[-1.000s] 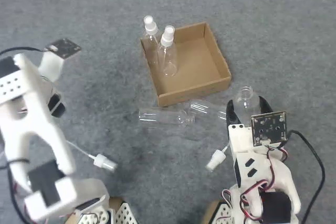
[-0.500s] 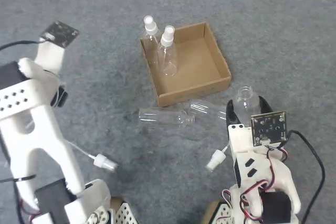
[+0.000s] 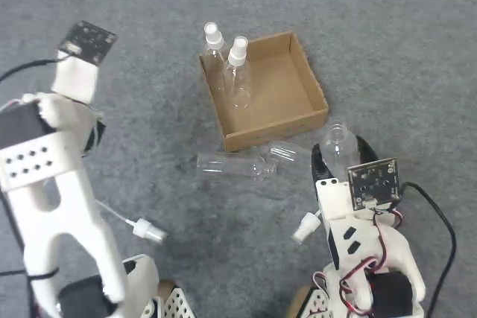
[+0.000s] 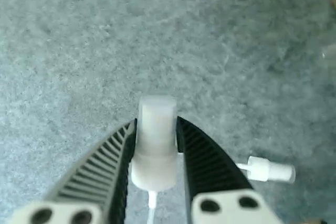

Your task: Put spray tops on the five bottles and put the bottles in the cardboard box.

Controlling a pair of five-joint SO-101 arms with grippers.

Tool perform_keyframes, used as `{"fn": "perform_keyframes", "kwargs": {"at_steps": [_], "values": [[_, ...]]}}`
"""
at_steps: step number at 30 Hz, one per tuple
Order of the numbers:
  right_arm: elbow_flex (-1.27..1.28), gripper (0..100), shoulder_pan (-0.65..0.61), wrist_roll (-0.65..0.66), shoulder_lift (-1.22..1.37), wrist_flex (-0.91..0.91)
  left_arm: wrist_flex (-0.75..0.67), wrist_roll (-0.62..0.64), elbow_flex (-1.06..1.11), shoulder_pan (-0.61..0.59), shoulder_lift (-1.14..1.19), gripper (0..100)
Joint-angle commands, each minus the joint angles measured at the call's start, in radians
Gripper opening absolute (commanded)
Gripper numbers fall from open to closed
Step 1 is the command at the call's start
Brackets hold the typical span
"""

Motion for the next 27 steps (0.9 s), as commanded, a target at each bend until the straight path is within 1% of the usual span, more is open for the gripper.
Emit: {"fn": "perform_keyframes", "kwargs": {"at_steps": [1,5,9,19,23,27], "values": [[0.003,6.2,-0.044,-0.002,0.001,-0.031,-0.123,0.060,0.102,0.017,-0.133,1],[0.006,6.2,-0.074,0.000,0.001,-0.030,-0.210,0.094,0.223,0.023,-0.245,1],[0.006,6.2,-0.074,0.000,0.001,-0.030,-0.253,0.118,0.297,0.043,-0.328,1],[0.006,6.2,-0.076,0.000,0.001,-0.028,-0.321,0.338,0.328,0.048,-0.417,1],[0.006,6.2,-0.076,-0.002,0.001,-0.028,-0.327,0.393,0.328,0.089,-0.443,1],[0.006,6.2,-0.076,-0.006,0.001,-0.030,-0.345,0.517,0.326,0.152,-0.505,1]]}}
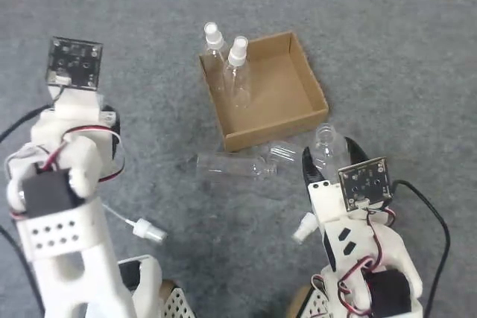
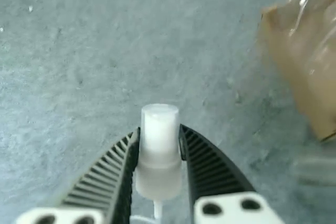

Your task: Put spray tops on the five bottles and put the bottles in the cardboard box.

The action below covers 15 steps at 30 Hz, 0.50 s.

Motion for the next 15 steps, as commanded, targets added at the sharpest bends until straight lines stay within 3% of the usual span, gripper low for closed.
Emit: {"fn": "perform_keyframes", "kwargs": {"at_steps": [1,7,15], "values": [[-0.008,6.2,-0.012,-0.008,0.001,-0.030,-0.049,0.137,-0.010,0.075,-0.097,1],[-0.009,6.4,-0.013,-0.011,0.001,-0.031,-0.057,0.212,-0.012,0.183,-0.160,1],[-0.008,6.2,-0.110,-0.012,0.001,-0.031,-0.106,0.315,-0.012,0.192,-0.196,1]]}}
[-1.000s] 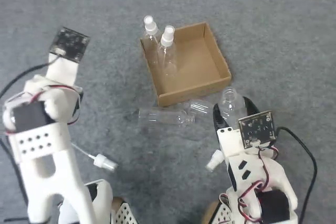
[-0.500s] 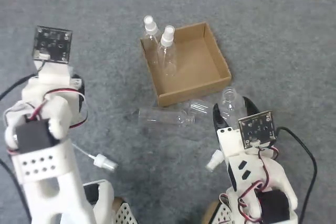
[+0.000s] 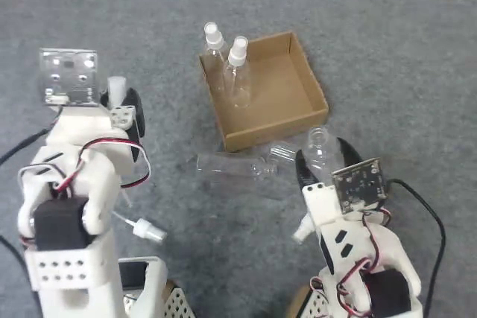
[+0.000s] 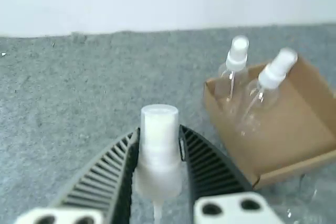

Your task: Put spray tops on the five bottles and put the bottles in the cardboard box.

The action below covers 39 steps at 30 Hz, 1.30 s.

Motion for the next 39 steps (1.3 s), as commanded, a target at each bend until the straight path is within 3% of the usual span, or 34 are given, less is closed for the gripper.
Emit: {"fn": "perform_keyframes", "kwargs": {"at_steps": [1,7,12,28,39], "values": [[-0.008,6.2,-0.068,-0.012,0.001,-0.030,-0.052,0.069,-0.012,0.006,-0.049,1],[0.012,6.3,-0.076,-0.012,0.001,-0.044,-0.080,0.133,-0.010,0.012,-0.101,1],[0.060,6.2,-0.077,-0.012,0.001,-0.108,-0.078,0.160,-0.010,0.103,-0.132,1],[0.155,6.2,-0.229,-0.009,0.001,-0.183,-0.110,0.295,0.007,0.180,-0.146,1],[0.219,6.2,-0.300,-0.009,0.001,-0.257,-0.245,0.359,0.074,0.206,-0.146,1]]}}
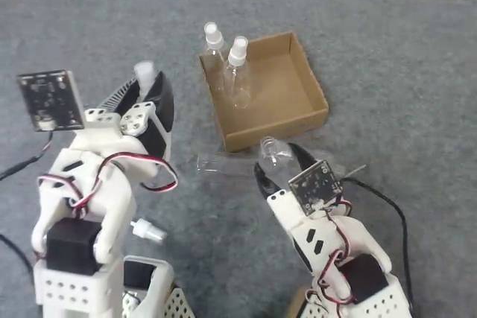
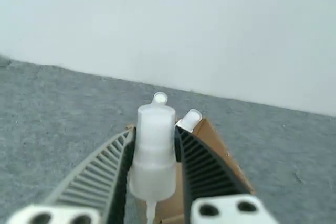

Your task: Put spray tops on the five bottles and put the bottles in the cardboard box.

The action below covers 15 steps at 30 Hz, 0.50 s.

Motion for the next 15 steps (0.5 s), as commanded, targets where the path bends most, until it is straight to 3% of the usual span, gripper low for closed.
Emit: {"fn": "perform_keyframes", "kwargs": {"at_steps": [1,15], "values": [[-0.006,6.2,-0.053,-0.009,-0.013,-0.035,-0.061,0.049,-0.005,0.005,-0.018,1],[0.054,6.2,-0.177,-0.002,-0.012,-0.058,-0.078,0.106,-0.004,0.075,-0.020,1]]}}
